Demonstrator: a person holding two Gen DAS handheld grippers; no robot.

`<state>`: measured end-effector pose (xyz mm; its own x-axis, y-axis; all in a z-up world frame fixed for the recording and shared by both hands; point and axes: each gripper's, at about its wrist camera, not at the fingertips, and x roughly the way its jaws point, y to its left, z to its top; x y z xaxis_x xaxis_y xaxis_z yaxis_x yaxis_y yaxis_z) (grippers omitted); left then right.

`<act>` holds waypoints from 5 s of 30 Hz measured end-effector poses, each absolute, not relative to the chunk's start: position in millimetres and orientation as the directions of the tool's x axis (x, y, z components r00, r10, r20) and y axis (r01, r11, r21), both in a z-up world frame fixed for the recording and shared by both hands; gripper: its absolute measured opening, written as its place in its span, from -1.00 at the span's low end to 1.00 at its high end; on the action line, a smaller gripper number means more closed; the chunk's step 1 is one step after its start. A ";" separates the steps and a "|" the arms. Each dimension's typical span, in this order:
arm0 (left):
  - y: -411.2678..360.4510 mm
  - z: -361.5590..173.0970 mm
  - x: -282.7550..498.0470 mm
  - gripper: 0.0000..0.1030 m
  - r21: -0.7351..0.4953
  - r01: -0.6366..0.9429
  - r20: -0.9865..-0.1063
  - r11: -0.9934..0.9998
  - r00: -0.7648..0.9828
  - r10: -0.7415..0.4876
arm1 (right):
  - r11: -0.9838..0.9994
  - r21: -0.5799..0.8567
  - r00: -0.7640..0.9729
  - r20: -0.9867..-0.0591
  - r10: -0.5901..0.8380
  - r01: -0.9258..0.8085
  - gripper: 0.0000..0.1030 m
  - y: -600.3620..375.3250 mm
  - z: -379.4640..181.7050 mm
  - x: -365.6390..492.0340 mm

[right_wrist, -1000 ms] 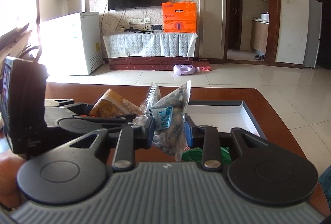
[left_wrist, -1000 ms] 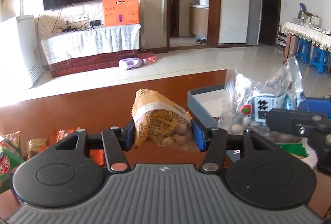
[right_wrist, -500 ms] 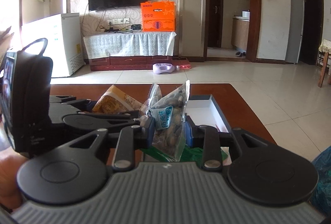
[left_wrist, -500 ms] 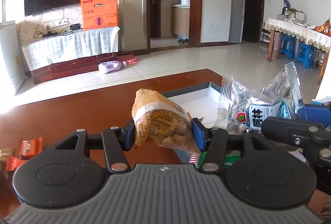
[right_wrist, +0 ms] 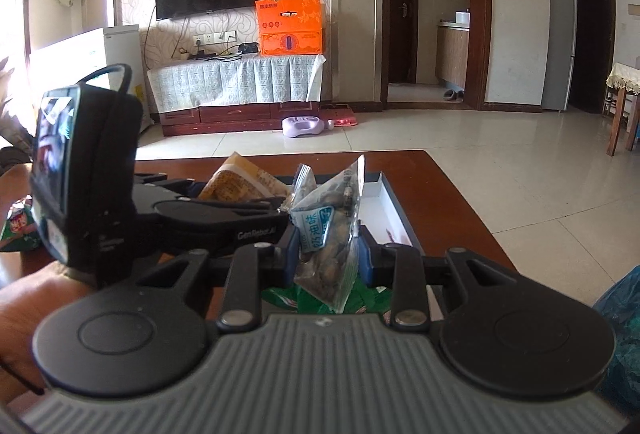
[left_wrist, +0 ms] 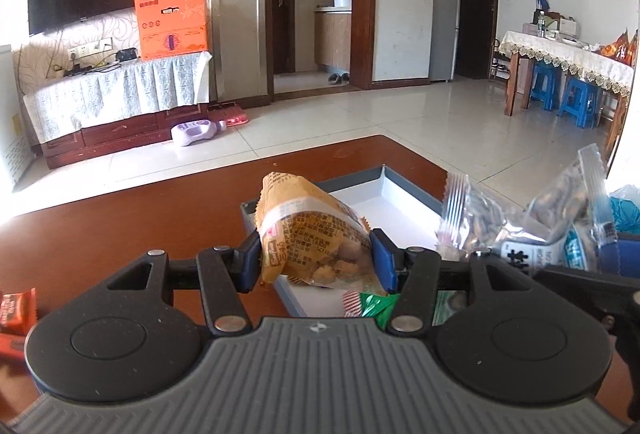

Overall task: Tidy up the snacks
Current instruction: 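Open left tool over gray box to drop the peanut bag, then lower right tool into gray box and open it to release seed bag, then withdraw both tools from the gray box back to the snack pile, then close left tool on brown-wrapped pastry while right tool grasps orange chocolate bar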

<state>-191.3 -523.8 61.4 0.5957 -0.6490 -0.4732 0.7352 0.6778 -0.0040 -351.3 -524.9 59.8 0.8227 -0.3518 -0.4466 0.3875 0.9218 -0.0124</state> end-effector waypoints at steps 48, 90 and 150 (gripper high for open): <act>-570.3 60.7 -171.5 0.70 -0.004 0.762 -0.439 0.647 0.580 -0.686 | 0.909 0.003 0.786 -0.505 -0.358 0.416 -0.36 -534.3 54.3 -339.7; -417.6 85.0 -240.8 0.71 -0.038 0.687 -0.467 0.726 0.630 -0.620 | 0.894 -0.147 0.720 -0.545 -0.430 0.423 0.64 -506.8 32.1 -313.2; -120.7 29.5 -81.3 0.76 0.010 0.421 -0.488 0.907 0.794 -0.363 | 0.939 -0.228 0.756 -0.653 0.049 -0.257 -0.37 -306.7 -19.6 -102.3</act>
<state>-81.3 -120.7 29.5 0.7940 -0.3626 -0.4880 0.4208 0.9071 0.0105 -102.3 -306.7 -19.6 0.7562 0.0486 -0.6525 -0.2570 0.9391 -0.2279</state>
